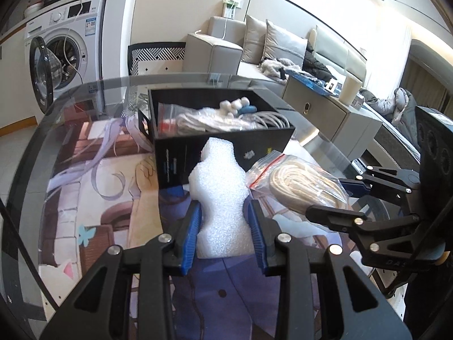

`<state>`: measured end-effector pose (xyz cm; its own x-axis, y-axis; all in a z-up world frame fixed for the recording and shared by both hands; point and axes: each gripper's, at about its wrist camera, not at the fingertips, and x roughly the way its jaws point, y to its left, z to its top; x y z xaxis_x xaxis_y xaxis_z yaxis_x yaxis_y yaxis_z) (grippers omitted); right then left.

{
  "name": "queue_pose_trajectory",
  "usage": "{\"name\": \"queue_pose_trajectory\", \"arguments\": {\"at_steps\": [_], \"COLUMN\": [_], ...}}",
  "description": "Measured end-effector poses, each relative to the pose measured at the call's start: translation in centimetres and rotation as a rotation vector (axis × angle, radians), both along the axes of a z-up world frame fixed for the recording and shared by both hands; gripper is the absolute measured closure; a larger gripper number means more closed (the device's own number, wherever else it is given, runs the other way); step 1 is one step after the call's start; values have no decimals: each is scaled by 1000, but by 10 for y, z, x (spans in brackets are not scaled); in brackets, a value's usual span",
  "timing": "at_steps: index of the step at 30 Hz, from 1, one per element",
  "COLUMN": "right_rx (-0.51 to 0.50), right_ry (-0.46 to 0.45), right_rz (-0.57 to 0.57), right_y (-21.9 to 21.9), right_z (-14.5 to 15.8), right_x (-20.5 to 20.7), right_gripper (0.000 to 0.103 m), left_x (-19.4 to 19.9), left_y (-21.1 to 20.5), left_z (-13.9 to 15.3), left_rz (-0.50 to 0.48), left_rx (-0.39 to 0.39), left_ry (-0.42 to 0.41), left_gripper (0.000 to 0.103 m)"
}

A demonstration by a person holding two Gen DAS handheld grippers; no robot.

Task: Organize soft objects
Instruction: 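Lift the foam piece with the left tool while the right tool carries the rope bag over the box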

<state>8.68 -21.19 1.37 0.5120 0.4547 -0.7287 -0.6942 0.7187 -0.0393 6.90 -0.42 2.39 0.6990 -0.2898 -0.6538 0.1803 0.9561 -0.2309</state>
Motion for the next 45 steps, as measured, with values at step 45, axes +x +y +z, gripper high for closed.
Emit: {"name": "queue_pose_trajectory", "arguments": {"at_steps": [45], "right_rx": [109], "right_ry": [-84], "right_rz": [-88], "right_y": [-6], "right_z": [106], "right_x": [75], "right_gripper": [66], "left_x": [77], "left_y": [12], "left_z": [85], "left_rz": [-39], "left_rx": [27], "left_ry": [-146], "left_gripper": [70]}}
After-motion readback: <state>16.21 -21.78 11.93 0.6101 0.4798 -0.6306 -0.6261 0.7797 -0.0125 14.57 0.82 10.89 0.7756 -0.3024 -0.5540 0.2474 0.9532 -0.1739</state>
